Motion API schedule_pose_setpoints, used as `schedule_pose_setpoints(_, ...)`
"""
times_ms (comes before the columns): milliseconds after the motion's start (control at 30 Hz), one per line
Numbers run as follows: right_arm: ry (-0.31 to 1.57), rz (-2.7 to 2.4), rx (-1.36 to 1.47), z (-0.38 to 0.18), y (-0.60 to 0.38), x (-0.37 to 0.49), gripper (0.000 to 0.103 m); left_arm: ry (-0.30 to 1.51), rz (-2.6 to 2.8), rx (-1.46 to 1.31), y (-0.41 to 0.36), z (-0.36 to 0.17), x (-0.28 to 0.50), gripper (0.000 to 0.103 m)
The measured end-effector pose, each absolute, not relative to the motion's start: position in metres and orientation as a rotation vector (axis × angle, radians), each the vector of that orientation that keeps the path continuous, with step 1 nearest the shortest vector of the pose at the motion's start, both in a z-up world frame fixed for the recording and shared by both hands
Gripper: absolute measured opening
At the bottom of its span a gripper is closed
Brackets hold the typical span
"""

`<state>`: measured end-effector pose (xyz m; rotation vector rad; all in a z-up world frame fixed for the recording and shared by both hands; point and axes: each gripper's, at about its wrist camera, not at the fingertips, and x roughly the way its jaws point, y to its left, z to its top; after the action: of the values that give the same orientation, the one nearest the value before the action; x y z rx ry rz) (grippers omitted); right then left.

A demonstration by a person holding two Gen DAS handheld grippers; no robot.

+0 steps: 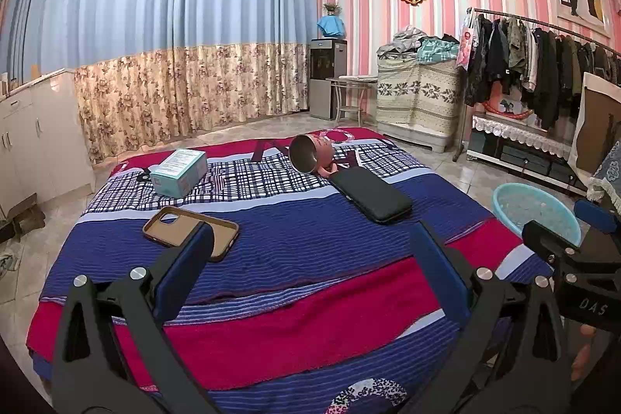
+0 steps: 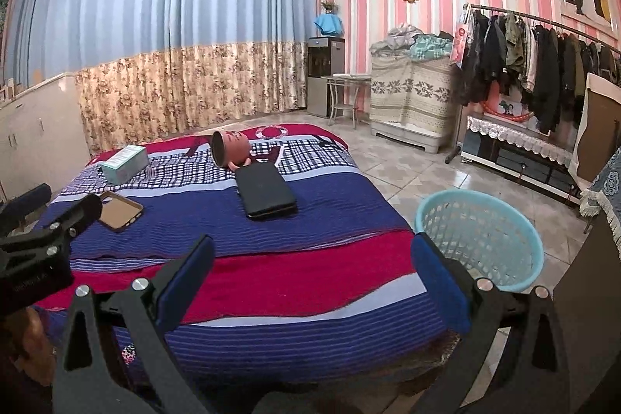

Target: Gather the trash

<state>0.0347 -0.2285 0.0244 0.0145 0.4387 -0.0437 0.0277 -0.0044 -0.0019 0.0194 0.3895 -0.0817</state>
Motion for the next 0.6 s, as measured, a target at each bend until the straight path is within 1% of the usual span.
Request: schedule_pose_setpoints(600, 0.393, -0.084, 0.018, 0.0237, -0.2284, 0.0301, 0.098, 0.384, -0.103, 0.037, -0.0118, -0.01, 0.0262, 0.098)
